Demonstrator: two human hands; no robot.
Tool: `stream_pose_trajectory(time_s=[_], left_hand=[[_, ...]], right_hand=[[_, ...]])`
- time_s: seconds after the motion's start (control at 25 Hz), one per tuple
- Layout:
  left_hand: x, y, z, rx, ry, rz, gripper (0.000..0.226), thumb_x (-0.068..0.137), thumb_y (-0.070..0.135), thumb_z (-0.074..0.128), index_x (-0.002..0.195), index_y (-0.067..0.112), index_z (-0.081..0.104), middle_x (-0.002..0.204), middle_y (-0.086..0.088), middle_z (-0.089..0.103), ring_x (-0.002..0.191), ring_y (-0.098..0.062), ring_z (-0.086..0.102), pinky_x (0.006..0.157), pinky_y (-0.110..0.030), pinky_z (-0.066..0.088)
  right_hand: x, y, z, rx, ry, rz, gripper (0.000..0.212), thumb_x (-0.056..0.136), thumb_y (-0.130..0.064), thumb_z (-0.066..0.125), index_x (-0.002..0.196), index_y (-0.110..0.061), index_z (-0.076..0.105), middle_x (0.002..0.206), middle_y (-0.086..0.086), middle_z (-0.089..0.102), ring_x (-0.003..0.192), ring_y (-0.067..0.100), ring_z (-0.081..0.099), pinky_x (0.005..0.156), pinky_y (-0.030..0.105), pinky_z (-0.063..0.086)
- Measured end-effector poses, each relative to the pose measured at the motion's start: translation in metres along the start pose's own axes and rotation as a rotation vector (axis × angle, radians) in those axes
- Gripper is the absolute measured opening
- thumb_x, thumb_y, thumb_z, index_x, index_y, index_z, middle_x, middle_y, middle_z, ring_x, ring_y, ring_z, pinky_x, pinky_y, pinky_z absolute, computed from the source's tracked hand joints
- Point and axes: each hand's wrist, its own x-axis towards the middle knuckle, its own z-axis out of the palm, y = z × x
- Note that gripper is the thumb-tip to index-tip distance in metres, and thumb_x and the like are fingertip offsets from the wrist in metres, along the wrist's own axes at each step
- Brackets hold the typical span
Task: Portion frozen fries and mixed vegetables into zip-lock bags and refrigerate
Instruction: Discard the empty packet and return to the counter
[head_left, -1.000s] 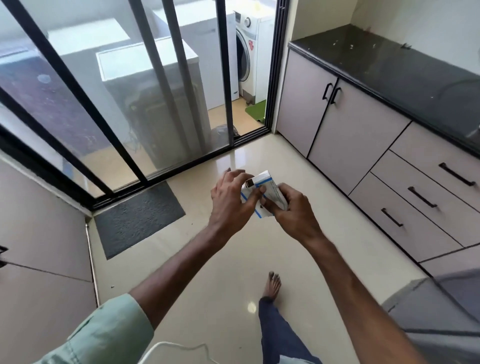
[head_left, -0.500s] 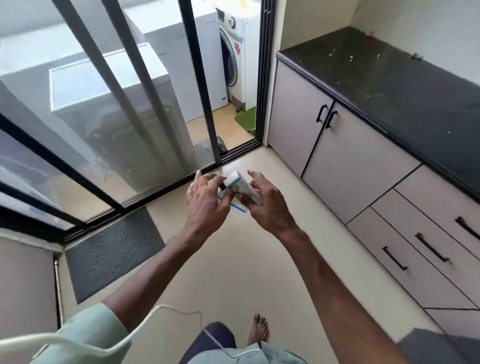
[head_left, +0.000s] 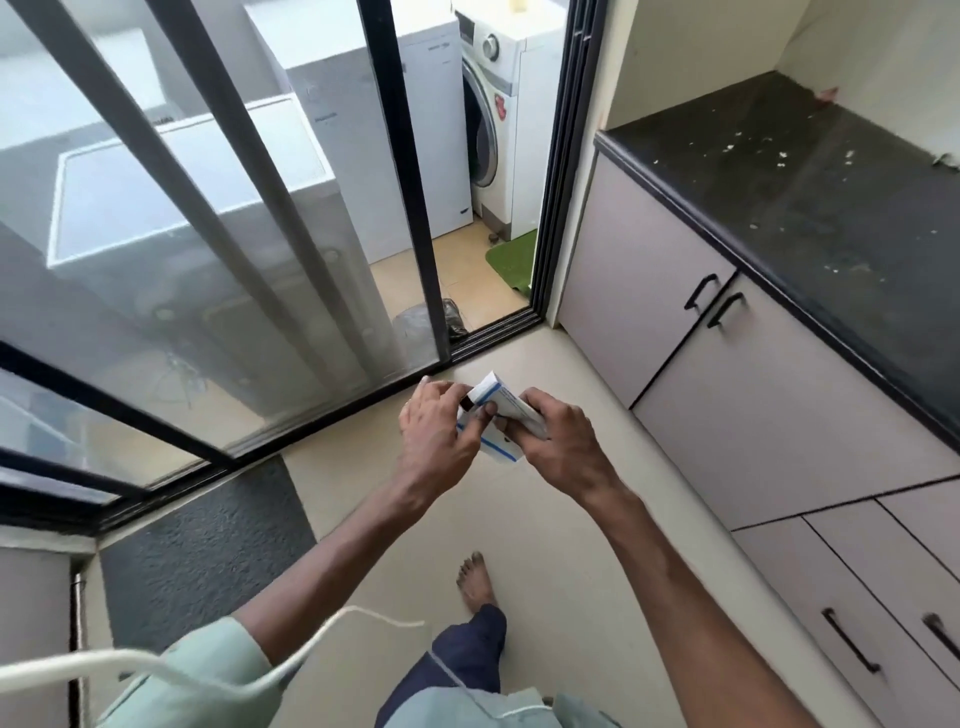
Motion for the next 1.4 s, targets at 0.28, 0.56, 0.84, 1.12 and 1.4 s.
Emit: stream_pose_trajectory(time_s=[0.28, 0.56, 0.84, 1.12, 1.4], left_hand=[[0.032, 0.032, -0.020, 0.035, 0.012, 0.013, 0.039, 0.100, 0.054, 0.052, 0.121, 0.023, 0.064, 0.113, -0.001, 0.056, 0.122, -0.027, 0.049, 0.108, -0.052, 0.036], [-0.065, 0.052, -0.005, -0.066, 0.116, -0.059, 0.034, 0.100, 0.053, 0.054, 0.120, 0.028, 0.065, 0.107, 0.003, 0.057, 0.113, -0.018, 0.051, 0.105, -0.045, 0.037], [-0.150, 0.054, -0.005, -0.078, 0.150, -0.140, 0.031, 0.100, 0.053, 0.054, 0.117, 0.029, 0.064, 0.115, 0.001, 0.058, 0.117, -0.018, 0.050, 0.106, -0.042, 0.034], [-0.214, 0.026, -0.042, -0.047, 0.273, -0.222, 0.033, 0.098, 0.052, 0.058, 0.112, 0.023, 0.068, 0.112, 0.005, 0.058, 0.114, -0.015, 0.049, 0.094, -0.032, 0.029], [-0.335, -0.037, -0.086, -0.132, 0.427, -0.412, 0.036, 0.096, 0.052, 0.063, 0.116, 0.024, 0.072, 0.117, 0.004, 0.059, 0.117, -0.019, 0.050, 0.104, -0.044, 0.041]], right_hand=[[0.031, -0.006, -0.034, 0.113, 0.013, -0.019, 0.020, 0.095, -0.038, 0.075, 0.090, -0.023, 0.063, 0.078, -0.008, 0.066, 0.074, 0.016, 0.066, 0.063, 0.042, 0.056], [-0.044, -0.006, -0.046, 0.132, -0.074, -0.113, 0.020, 0.094, -0.042, 0.074, 0.094, -0.023, 0.067, 0.083, -0.008, 0.069, 0.078, 0.016, 0.069, 0.067, 0.045, 0.059], [-0.108, -0.013, -0.041, 0.221, -0.197, -0.165, 0.008, 0.095, -0.035, 0.076, 0.097, -0.031, 0.070, 0.082, -0.014, 0.069, 0.077, 0.004, 0.069, 0.064, 0.022, 0.055], [-0.137, -0.053, 0.002, 0.335, -0.292, -0.223, 0.015, 0.092, -0.034, 0.079, 0.095, -0.020, 0.073, 0.081, -0.004, 0.072, 0.073, 0.010, 0.069, 0.066, 0.040, 0.059], [-0.198, -0.122, 0.085, 0.345, -0.529, -0.354, 0.015, 0.092, -0.033, 0.079, 0.096, -0.020, 0.073, 0.081, 0.002, 0.070, 0.072, 0.021, 0.065, 0.065, 0.049, 0.055]])
